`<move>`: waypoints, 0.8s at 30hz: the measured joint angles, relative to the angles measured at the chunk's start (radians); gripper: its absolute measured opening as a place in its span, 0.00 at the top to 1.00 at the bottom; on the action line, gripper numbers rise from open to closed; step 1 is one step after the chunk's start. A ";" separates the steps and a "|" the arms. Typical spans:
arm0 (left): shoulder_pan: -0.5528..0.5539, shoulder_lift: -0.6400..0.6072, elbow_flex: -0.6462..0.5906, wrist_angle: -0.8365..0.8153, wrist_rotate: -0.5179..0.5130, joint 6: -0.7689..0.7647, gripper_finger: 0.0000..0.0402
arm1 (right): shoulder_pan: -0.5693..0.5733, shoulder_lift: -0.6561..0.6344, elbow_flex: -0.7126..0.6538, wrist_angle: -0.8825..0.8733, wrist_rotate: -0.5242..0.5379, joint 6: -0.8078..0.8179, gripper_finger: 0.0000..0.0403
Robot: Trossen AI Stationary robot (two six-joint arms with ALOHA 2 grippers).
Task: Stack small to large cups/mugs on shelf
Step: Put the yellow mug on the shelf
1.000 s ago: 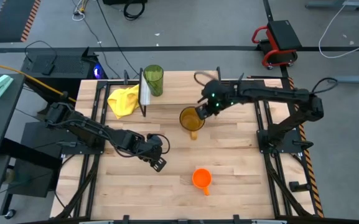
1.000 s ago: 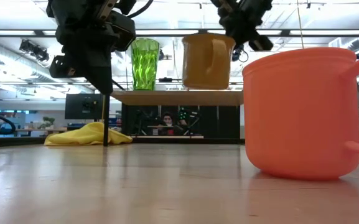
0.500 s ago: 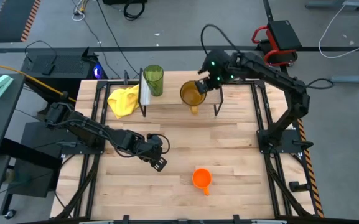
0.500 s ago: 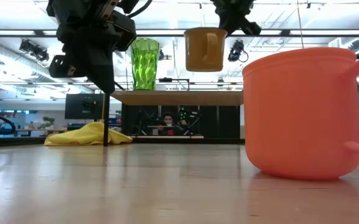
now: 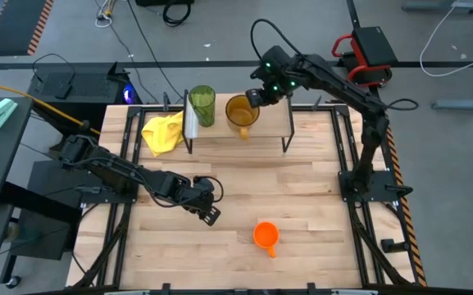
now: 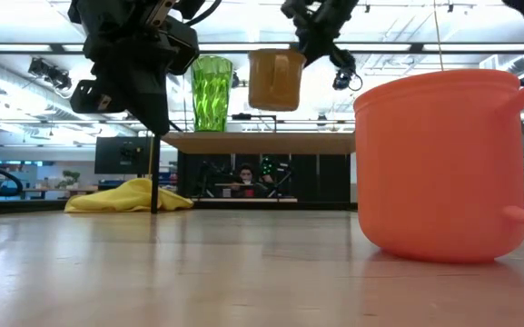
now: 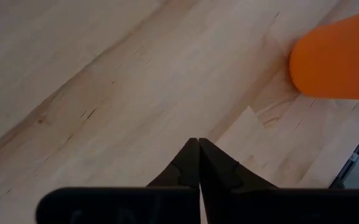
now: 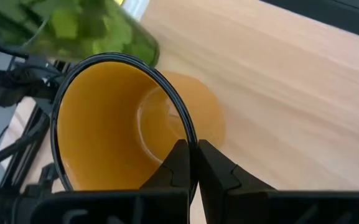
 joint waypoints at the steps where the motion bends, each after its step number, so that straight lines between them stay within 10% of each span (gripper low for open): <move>1: 0.000 0.000 0.000 0.000 0.000 0.000 0.99 | -0.007 0.012 0.008 0.000 -0.004 -0.001 0.97; 24: 0.000 0.000 0.000 0.002 -0.008 0.000 0.96 | -0.074 0.103 0.024 0.006 -0.043 -0.031 0.97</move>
